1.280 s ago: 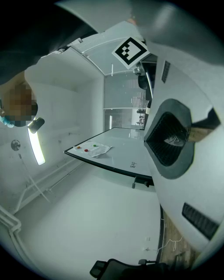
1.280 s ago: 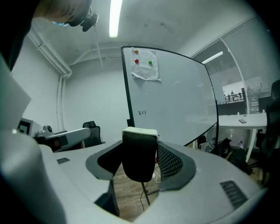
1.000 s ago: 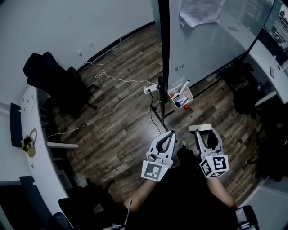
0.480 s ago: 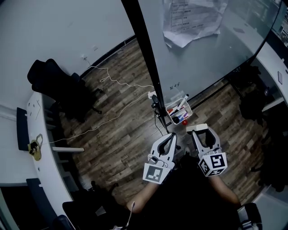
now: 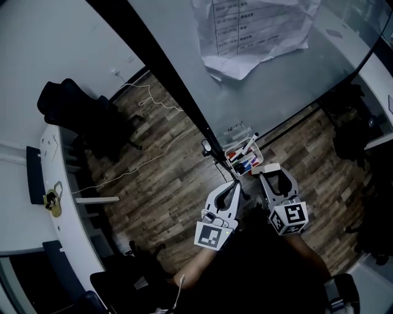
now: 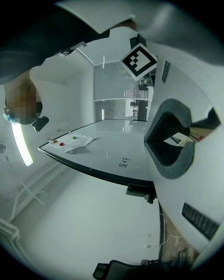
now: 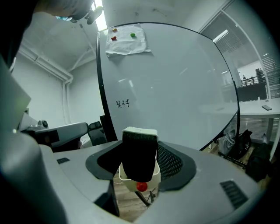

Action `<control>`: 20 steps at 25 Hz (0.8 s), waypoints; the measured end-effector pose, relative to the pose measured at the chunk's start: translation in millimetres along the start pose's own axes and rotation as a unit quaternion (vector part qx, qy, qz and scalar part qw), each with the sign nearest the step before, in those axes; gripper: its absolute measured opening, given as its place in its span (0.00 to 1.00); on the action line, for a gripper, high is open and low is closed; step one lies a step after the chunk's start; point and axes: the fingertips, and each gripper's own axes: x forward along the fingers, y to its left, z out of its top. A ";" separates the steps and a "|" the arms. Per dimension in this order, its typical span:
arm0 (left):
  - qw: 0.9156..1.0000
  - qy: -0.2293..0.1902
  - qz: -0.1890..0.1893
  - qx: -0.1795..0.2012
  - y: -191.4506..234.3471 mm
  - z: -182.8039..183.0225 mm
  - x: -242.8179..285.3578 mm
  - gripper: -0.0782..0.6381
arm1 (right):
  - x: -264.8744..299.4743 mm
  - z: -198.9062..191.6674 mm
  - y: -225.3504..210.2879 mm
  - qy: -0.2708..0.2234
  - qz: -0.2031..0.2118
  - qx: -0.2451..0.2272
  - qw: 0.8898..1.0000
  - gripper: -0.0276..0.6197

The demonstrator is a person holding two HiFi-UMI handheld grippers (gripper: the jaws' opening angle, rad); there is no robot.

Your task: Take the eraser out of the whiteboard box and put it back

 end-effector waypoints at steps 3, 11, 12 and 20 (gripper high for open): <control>1.000 0.005 0.003 -0.001 1.8 -3.6 6.1 0.12 | 12.4 -2.8 -1.7 0.006 0.007 0.002 1.000 0.42; 1.000 0.016 0.018 -0.007 9.2 -11.4 14.2 0.12 | 36.1 -12.5 -5.5 0.021 0.020 0.004 1.000 0.42; 1.000 0.019 0.019 -0.008 9.8 -12.6 14.6 0.12 | 38.2 -14.5 -6.2 0.024 0.021 0.004 0.999 0.42; 0.999 0.030 0.019 -0.013 14.3 -18.3 21.6 0.12 | 52.8 -16.1 -5.5 0.025 0.029 -0.006 0.999 0.42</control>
